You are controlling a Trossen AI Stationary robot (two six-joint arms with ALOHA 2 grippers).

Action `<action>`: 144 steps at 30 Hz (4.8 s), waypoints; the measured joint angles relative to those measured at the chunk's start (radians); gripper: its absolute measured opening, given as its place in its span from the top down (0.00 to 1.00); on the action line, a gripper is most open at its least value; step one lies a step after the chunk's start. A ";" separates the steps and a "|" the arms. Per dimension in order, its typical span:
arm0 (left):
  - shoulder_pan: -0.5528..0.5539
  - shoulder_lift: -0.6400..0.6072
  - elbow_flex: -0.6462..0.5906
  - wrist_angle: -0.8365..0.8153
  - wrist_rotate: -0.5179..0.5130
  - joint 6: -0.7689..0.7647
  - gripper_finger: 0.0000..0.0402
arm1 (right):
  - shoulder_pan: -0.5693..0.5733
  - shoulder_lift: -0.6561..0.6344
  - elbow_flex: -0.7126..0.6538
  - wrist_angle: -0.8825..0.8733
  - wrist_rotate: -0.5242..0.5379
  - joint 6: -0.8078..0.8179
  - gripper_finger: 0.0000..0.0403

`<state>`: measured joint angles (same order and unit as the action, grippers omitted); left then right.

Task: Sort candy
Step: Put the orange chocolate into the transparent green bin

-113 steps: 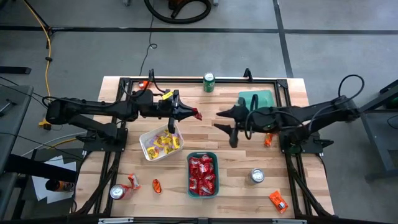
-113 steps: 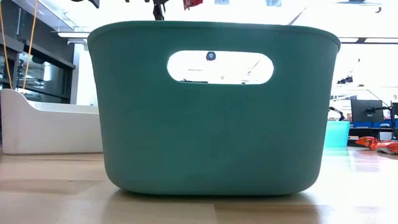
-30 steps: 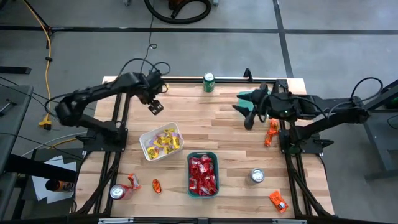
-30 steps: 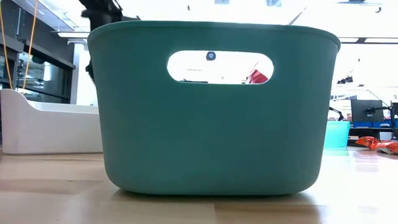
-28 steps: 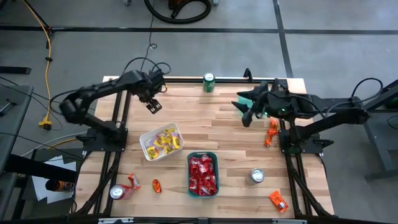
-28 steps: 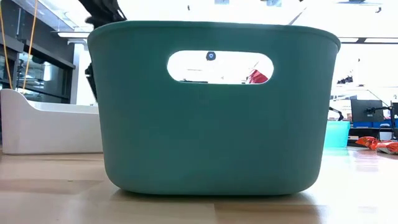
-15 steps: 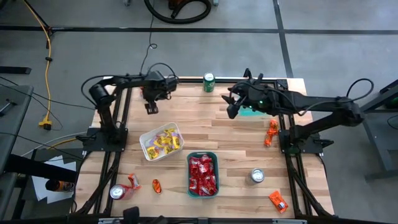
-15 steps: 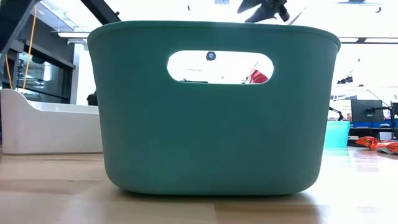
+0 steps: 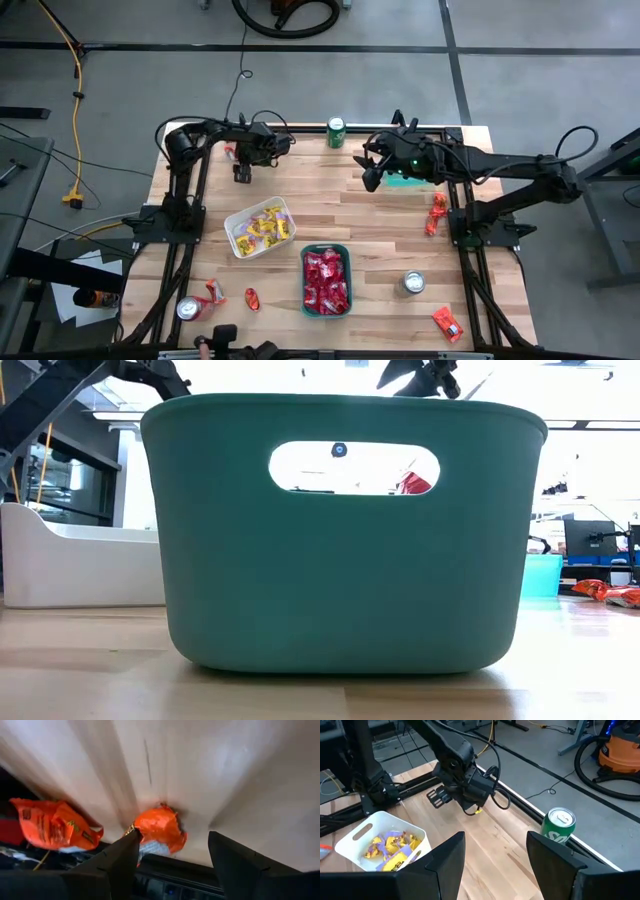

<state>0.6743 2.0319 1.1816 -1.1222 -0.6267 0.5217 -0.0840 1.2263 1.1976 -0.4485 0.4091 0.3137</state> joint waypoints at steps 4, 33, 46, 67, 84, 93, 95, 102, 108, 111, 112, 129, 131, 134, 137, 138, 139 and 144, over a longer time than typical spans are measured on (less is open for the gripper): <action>0.000 0.013 -0.003 0.012 -0.008 0.047 0.48 | 0.015 0.000 0.000 -0.013 -0.003 0.000 0.49; -0.055 -0.757 -0.107 0.698 0.896 -0.494 1.00 | 0.025 0.000 0.000 0.080 -0.158 -0.162 0.49; -0.423 -0.827 -0.205 1.285 0.951 -0.680 1.00 | 0.025 0.055 0.001 0.313 -0.430 -0.184 0.49; -0.524 -0.780 -0.203 1.415 0.949 -0.729 1.00 | 0.027 0.132 0.000 0.378 -0.476 -0.270 0.49; -0.510 -0.778 -0.203 1.410 0.930 -0.624 0.89 | 0.033 0.135 0.000 0.379 -0.489 -0.281 0.90; -0.487 -0.799 -0.158 1.260 0.929 -0.581 0.73 | 0.025 0.126 0.000 0.362 -0.488 -0.297 0.94; -0.470 -0.821 -0.115 1.119 0.917 -0.536 0.67 | 0.016 0.108 0.000 0.328 -0.488 -0.312 0.94; -0.391 -0.918 -0.054 0.672 0.705 -0.405 0.56 | -0.062 -0.009 0.000 0.070 -0.419 -0.324 0.97; -0.291 -0.984 -0.225 0.710 0.796 -0.560 0.56 | -0.170 -0.093 -0.047 -0.175 -0.386 -0.340 0.96; -0.295 -1.017 -0.336 0.829 0.832 -0.655 0.56 | -0.232 -0.143 -0.164 -0.175 -0.387 -0.308 0.96; -0.302 -1.025 -0.366 0.858 0.832 -0.683 0.56 | -0.251 -0.162 -0.210 -0.170 -0.387 -0.287 0.96; -0.344 -1.056 -0.433 0.971 0.823 -0.729 0.56 | -0.556 -0.248 -0.526 -0.233 -0.295 0.005 0.86; -0.344 -1.056 -0.433 0.973 0.823 -0.729 0.56 | -0.560 -0.245 -0.526 -0.231 -0.296 0.026 0.77; -0.344 -1.055 -0.433 0.973 0.823 -0.737 0.56 | -0.565 -0.245 -0.526 -0.243 -0.298 0.063 0.64; -0.344 -1.055 -0.433 0.973 0.822 -0.738 0.56 | -0.565 -0.245 -0.507 -0.309 -0.306 0.058 0.52; -0.344 -1.055 -0.433 0.973 0.822 -0.738 0.56 | -0.565 -0.245 -0.489 -0.330 -0.314 0.048 0.50; -0.344 -1.055 -0.433 0.973 0.822 -0.738 0.56 | -0.565 -0.245 -0.463 -0.356 -0.327 0.048 0.47; -0.339 -1.055 -0.433 0.974 0.820 -0.737 0.56 | -0.550 -0.245 -0.319 -0.531 -0.478 0.163 0.44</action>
<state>0.3355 0.9764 0.7483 -0.1487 0.1933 -0.2158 -0.6343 0.9813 0.8786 -0.9793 -0.0690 0.4765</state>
